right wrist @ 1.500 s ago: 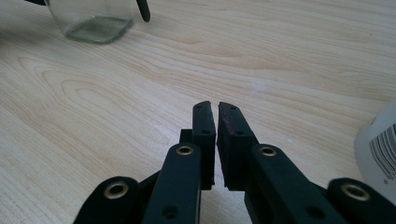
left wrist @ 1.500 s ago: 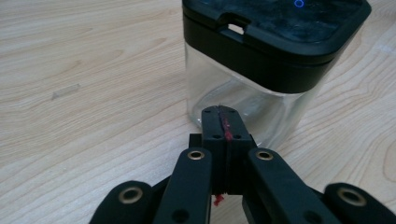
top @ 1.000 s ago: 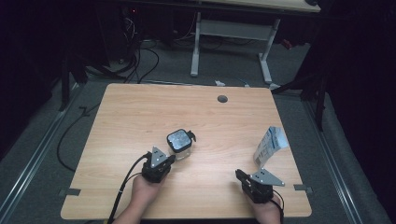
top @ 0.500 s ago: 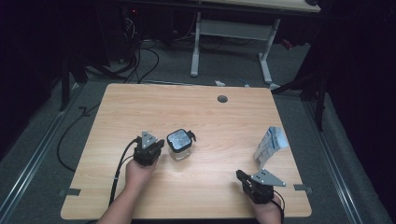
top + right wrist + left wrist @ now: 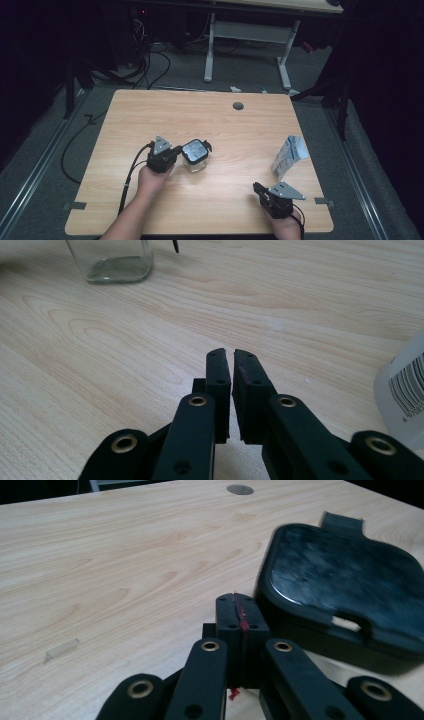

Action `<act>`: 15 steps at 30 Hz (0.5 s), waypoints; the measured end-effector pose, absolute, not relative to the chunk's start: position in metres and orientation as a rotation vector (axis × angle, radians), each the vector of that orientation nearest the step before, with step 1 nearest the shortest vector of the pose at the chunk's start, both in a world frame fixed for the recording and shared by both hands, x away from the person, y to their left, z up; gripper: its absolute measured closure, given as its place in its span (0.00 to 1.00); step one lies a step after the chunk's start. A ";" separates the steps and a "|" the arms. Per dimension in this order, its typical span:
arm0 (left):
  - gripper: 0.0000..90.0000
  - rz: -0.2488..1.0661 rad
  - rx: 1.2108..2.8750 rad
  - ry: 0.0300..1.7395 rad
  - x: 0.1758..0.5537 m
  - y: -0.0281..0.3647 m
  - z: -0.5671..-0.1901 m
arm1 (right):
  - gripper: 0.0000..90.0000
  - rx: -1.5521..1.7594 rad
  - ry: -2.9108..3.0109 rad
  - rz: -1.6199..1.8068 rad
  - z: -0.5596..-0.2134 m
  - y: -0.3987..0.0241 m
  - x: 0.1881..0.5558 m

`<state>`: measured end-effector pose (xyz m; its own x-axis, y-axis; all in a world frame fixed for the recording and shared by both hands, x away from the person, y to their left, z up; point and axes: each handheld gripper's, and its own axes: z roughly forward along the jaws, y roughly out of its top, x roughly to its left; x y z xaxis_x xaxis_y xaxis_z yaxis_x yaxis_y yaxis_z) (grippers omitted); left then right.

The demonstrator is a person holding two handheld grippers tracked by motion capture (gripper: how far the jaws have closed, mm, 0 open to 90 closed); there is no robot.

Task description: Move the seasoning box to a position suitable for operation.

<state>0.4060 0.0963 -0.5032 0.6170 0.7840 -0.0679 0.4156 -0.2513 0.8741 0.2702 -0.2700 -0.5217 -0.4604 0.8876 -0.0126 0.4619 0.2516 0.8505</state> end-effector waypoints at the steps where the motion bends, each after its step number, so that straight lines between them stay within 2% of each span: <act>1: 1.00 0.465 1.874 0.948 0.402 0.094 -0.503 | 0.95 1.222 2.027 1.122 -0.521 -0.270 0.270; 6: 1.00 0.499 1.897 0.907 0.385 0.085 -0.505 | 0.95 1.225 2.017 1.122 -0.520 -0.271 0.270; 11: 1.00 0.518 1.897 1.020 0.408 0.086 -0.514 | 0.95 1.217 2.019 1.122 -0.520 -0.270 0.270; 15: 1.00 0.501 1.910 1.012 0.407 0.075 -0.516 | 0.95 1.221 2.017 1.123 -0.519 -0.271 0.270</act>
<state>0.4075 0.0749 -0.5162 0.5847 0.8096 -0.0519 0.4493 -0.2699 0.8516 0.2703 -0.2711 -0.5192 -0.4554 0.8901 -0.0157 0.4555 0.2482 0.8549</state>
